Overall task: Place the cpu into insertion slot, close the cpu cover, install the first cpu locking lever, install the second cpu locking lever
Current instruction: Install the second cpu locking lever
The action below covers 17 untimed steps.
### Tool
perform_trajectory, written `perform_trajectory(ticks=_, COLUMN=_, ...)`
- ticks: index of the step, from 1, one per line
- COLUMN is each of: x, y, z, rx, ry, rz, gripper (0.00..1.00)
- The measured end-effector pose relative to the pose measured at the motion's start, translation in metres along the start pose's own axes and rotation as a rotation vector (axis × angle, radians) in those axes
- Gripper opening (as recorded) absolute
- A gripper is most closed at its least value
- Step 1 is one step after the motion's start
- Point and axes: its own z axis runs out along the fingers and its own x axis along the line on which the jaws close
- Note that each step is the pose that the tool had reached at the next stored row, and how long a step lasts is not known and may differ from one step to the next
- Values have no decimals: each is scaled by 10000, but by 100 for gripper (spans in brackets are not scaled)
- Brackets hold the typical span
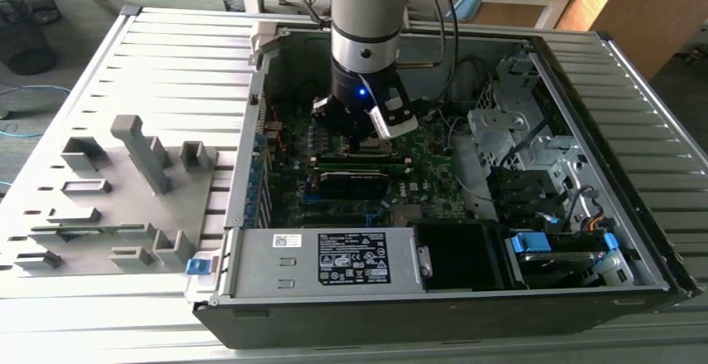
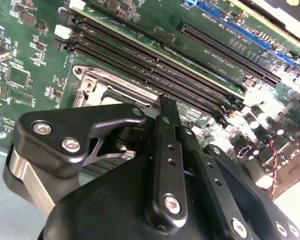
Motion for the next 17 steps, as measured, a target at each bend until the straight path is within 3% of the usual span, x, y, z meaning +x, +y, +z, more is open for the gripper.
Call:
perform_trajectory(ticks=13, x=118, y=-11, z=65, rx=-70, ry=6, rz=2, gripper=11)
perform_trajectory(ticks=17, x=128, y=-12, z=81, rx=-181, ry=12, rz=6, gripper=11)
